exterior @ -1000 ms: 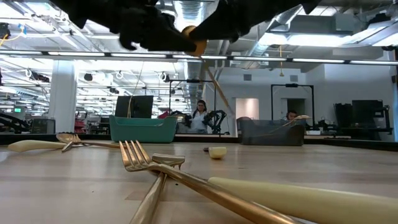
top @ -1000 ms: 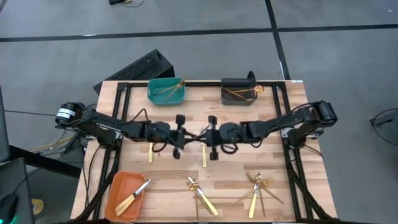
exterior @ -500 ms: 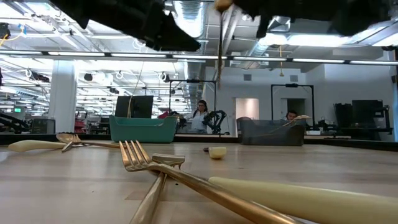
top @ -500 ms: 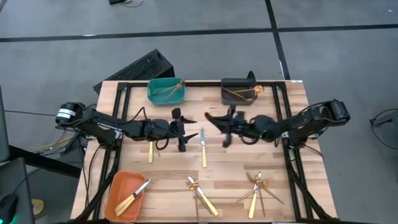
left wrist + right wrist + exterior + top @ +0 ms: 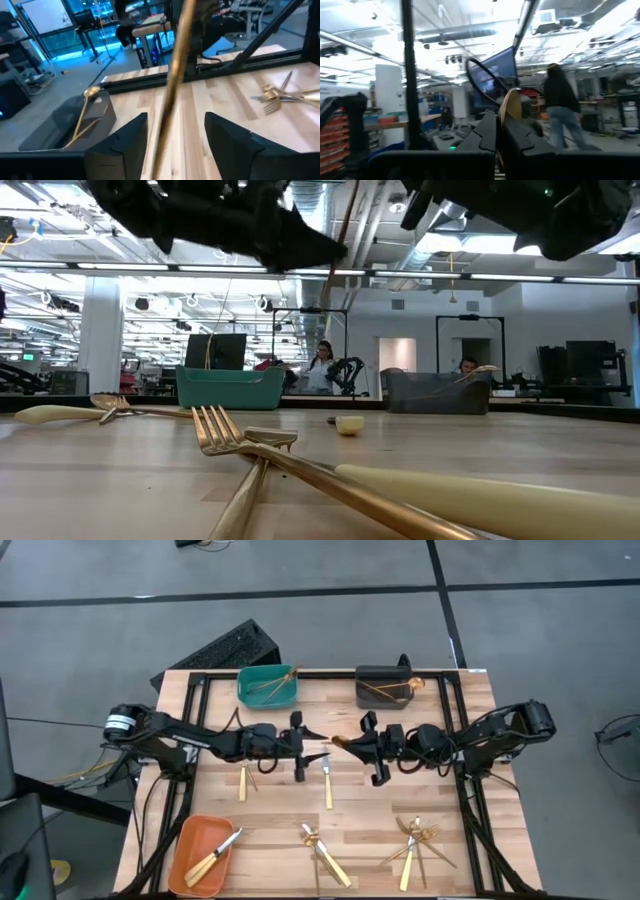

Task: Sort silverware by color (type)
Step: Put the gold spoon into the black bin

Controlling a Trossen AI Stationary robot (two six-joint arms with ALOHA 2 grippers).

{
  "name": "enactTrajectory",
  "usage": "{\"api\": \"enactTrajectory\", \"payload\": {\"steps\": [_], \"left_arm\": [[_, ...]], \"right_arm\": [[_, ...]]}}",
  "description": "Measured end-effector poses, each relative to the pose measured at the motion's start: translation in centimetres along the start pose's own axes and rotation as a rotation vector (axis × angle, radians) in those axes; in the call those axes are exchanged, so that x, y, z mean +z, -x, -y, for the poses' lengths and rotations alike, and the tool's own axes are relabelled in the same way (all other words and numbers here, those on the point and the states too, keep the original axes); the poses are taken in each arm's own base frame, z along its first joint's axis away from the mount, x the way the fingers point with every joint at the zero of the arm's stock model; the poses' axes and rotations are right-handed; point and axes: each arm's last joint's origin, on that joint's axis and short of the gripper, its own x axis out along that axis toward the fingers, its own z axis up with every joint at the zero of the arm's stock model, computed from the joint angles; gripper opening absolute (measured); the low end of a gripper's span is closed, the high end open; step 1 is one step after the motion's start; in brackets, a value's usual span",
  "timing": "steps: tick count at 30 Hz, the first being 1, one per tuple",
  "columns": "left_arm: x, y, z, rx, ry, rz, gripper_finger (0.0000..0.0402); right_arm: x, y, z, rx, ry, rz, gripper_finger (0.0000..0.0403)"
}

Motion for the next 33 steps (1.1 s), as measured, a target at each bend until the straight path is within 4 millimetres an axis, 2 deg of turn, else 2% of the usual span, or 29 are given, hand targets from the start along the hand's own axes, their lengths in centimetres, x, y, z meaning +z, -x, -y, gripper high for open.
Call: {"api": "enactTrajectory", "payload": {"steps": [5, 10, 11, 16, 21, 33], "left_arm": [[-0.7, -1.1, 0.0, 0.045, -0.039, -0.017, 0.0128], [-0.5, -0.9, 0.0, 0.092, -0.076, -0.046, 0.0022], [-0.4, -0.8, 0.0, 0.087, -0.077, -0.054, 0.0014], [0.3, 0.3, 0.1, 0.061, -0.024, -0.090, 0.0007], [0.9, 1.3, 0.1, -0.038, 0.077, -0.113, 0.0005], [-1.1, 2.1, 0.3, -0.041, 0.061, -0.354, 0.0004]], "right_arm": [[0.1, 0.0, 0.0, 0.025, 0.002, -0.002, 0.0028], [-0.1, 0.0, 0.2, 0.016, 0.008, -0.022, 0.0034], [-0.1, 0.0, 0.2, 0.013, 0.007, -0.028, 0.0042], [-0.9, 0.1, 1.1, -0.033, 0.013, -0.118, 0.0078], [-1.1, 0.3, 2.3, -0.074, 0.024, -0.179, 0.0091], [-1.4, 0.5, 2.7, -0.087, -0.038, -0.218, 0.0095]]}}
